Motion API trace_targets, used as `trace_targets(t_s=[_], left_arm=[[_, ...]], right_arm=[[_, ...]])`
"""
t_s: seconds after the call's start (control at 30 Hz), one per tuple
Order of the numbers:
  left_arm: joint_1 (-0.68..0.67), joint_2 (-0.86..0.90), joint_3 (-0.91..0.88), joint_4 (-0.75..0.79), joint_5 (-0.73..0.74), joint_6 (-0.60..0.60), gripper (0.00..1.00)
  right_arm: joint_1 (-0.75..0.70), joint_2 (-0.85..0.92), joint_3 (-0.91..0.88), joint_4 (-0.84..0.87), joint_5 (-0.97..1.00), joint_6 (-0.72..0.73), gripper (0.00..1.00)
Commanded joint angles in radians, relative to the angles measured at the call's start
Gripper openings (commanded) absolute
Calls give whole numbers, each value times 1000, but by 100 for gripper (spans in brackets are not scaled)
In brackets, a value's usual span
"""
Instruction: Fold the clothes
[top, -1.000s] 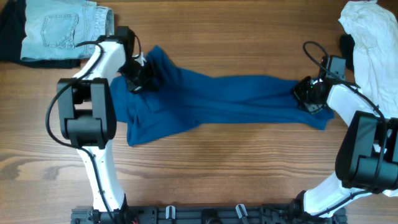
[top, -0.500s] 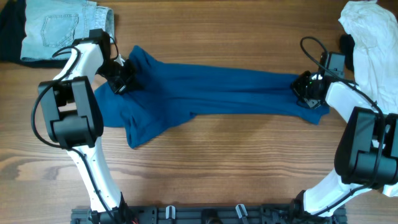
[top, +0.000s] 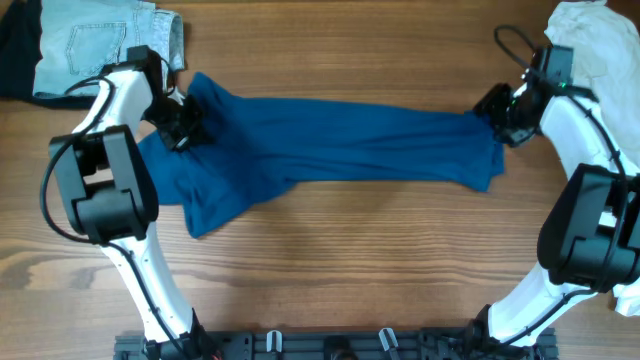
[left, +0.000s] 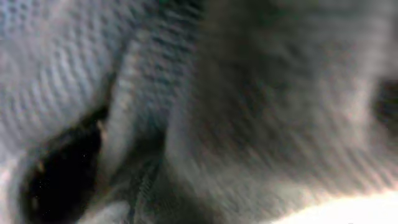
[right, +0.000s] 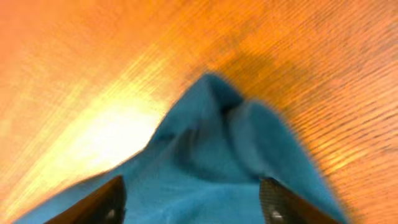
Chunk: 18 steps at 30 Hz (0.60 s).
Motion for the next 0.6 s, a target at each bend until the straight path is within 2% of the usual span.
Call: trace_targets(t_s=[0.0, 0.1, 0.17, 0.27, 0.33, 0.4, 0.43, 0.47, 0.57], left_arm=[[23, -85, -22, 2, -137, -13, 4], [26, -123, -22, -11, -146, -13, 4], [32, -138, -22, -25, -166, -13, 7], [49, -146, -22, -55, -184, -11, 16], [68, -146, -22, -77, -184, -8, 35], [87, -146, -22, -93, -183, -8, 43], [96, -147, -22, -98, -183, -9, 53], [104, -147, -22, -103, -183, -9, 68], [117, -147, -22, -114, -183, -8, 94]], right_arm=[[-20, -21, 87, -66, 14, -15, 78], [-42, -46, 116, -116, 13, -53, 80], [-60, -68, 116, -148, 10, -121, 91], [-83, -74, 116, -189, 10, -207, 100], [-94, -72, 103, -193, 11, -272, 100], [-103, -70, 79, -177, 17, -332, 100], [-106, -67, 66, -169, 18, -359, 100], [-110, -65, 54, -166, 17, -378, 100], [-117, -57, 23, -151, -9, -391, 100]])
